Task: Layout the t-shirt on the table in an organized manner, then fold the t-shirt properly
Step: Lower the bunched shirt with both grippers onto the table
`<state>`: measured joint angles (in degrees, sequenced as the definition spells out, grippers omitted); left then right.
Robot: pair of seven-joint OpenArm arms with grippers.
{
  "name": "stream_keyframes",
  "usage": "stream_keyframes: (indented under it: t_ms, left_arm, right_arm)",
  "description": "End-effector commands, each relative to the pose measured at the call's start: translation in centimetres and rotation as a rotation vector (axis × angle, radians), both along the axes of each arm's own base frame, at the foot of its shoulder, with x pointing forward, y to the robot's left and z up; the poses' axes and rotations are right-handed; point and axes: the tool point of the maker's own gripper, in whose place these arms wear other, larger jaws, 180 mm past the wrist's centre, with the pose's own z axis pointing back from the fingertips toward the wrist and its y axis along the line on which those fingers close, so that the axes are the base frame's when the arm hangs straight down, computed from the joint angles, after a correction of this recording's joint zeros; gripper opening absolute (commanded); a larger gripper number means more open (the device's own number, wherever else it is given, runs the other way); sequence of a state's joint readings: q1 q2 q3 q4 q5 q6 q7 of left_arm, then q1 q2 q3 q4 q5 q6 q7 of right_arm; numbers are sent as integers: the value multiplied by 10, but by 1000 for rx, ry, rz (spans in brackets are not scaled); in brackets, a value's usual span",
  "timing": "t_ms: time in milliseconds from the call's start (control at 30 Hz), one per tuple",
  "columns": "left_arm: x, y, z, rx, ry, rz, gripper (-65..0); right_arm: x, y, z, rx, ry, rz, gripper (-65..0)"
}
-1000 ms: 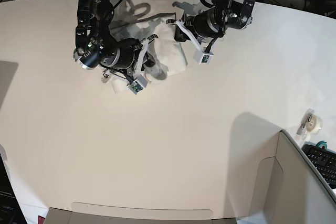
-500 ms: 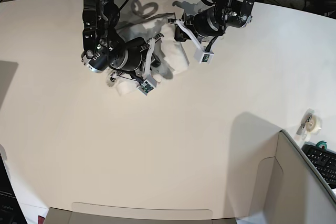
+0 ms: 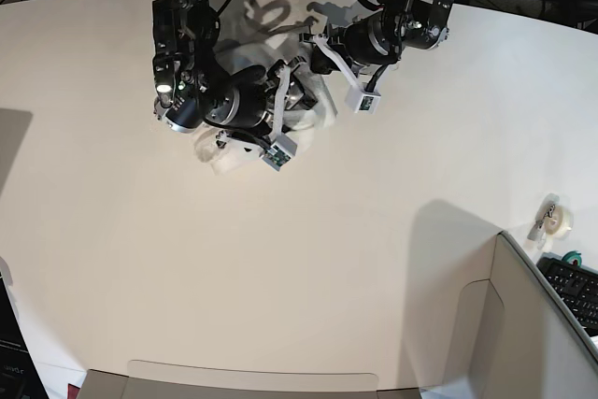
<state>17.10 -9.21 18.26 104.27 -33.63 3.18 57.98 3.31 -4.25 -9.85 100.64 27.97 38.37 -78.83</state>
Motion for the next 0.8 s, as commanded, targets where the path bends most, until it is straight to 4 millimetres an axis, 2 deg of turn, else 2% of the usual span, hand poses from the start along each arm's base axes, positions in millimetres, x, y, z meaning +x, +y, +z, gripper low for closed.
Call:
stream_keyframes:
  t_ms: [0, 367, 567, 667, 767]
  left_arm:
    - [-6, 9, -7, 50, 26, -2, -650]
    - [-5, 9, -7, 50, 24, -2, -650]
    - [-7, 10, -13, 55, 41, -1, -650]
    - [-10, 11, -18, 59, 58, 0, -650]
    - [-13, 13, -24, 64, 76, 0, -650]
  right_arm:
    - [9, 9, 19, 52, -54, 14, -307]
    - [3, 32, 43, 218, -45, 65, -307]
    - [9, 40, 69, 326, -71, 91, -307]
    - [28, 22, 81, 359, -102, 25, -307]
    - [57, -18, 96, 414, -152, -123, -307]
